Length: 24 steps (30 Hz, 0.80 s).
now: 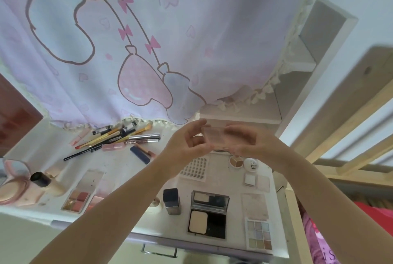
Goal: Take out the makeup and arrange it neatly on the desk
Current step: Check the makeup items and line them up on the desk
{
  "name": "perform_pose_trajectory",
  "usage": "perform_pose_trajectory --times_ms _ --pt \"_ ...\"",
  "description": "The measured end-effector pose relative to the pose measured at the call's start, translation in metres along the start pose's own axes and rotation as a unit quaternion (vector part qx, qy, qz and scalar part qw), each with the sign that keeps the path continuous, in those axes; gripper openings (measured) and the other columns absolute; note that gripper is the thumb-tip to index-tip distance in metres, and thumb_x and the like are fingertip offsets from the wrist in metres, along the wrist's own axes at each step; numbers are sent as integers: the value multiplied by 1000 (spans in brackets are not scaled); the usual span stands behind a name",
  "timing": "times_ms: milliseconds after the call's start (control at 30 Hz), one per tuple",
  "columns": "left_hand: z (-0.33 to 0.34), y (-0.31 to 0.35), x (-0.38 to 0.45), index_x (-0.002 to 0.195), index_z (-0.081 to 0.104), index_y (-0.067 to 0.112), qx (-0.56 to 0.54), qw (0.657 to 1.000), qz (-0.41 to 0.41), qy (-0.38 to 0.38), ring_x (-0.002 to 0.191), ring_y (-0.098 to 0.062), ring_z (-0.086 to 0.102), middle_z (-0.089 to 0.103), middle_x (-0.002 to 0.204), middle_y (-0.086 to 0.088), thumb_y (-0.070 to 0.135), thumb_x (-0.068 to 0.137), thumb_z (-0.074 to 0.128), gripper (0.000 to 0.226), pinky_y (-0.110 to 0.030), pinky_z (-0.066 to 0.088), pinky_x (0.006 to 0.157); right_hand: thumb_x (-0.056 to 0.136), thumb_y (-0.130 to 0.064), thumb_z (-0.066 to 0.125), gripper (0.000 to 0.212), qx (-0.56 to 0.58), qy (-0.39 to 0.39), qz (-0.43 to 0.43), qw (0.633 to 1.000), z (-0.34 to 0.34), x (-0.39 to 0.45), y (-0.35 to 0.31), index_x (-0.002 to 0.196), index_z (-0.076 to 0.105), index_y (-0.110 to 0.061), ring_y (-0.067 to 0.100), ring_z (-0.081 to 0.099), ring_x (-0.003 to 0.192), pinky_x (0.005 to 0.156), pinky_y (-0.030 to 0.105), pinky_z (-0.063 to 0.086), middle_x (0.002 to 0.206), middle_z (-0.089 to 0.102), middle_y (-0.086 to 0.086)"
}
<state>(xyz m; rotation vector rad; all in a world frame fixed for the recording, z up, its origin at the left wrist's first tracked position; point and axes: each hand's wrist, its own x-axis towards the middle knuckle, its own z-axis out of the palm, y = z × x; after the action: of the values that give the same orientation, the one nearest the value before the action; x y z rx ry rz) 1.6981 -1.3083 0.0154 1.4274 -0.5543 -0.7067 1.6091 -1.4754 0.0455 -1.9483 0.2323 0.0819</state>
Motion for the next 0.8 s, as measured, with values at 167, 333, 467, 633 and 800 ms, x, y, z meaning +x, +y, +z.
perform_pose_trajectory --times_ms 167,333,467,633,800 --pt "-3 -6 7 103 53 18 0 1000 -3 -12 72 -1 66 63 93 4 -3 65 68 46 -14 53 64 57 -28 64 48 51 37 -2 998 5 3 7 105 57 -28 5 59 91 71 11 49 102 59 -15" --pt "1 -9 11 99 49 20 -5 1000 -14 -25 71 1 66 60 97 1 -21 75 55 48 -13 54 66 59 -29 61 30 118 76 6 990 8 8 14 89 61 -32 17 60 78 72 26 50 90 65 -5" --pt "-4 -16 14 110 44 26 -27 997 -46 -52 78 -1 67 61 101 7 -16 76 59 56 -16 55 71 71 -36 68 22 110 55 31 992 7 13 21 91 63 -30 28 58 73 70 41 49 92 68 9" --pt "-9 -23 16 107 51 26 -57 984 -130 -110 90 -13 66 64 102 3 -3 53 68 63 -25 55 80 95 -36 35 36 145 125 116 975 11 28 41 81 60 -15 31 48 63 42 23 33 79 61 23" --pt "-4 -43 21 132 32 32 -5 964 -209 -163 106 -18 58 51 125 4 -25 72 55 86 -35 49 92 93 -47 36 48 190 194 207 940 21 40 64 69 58 -11 27 54 63 57 28 43 68 61 7"
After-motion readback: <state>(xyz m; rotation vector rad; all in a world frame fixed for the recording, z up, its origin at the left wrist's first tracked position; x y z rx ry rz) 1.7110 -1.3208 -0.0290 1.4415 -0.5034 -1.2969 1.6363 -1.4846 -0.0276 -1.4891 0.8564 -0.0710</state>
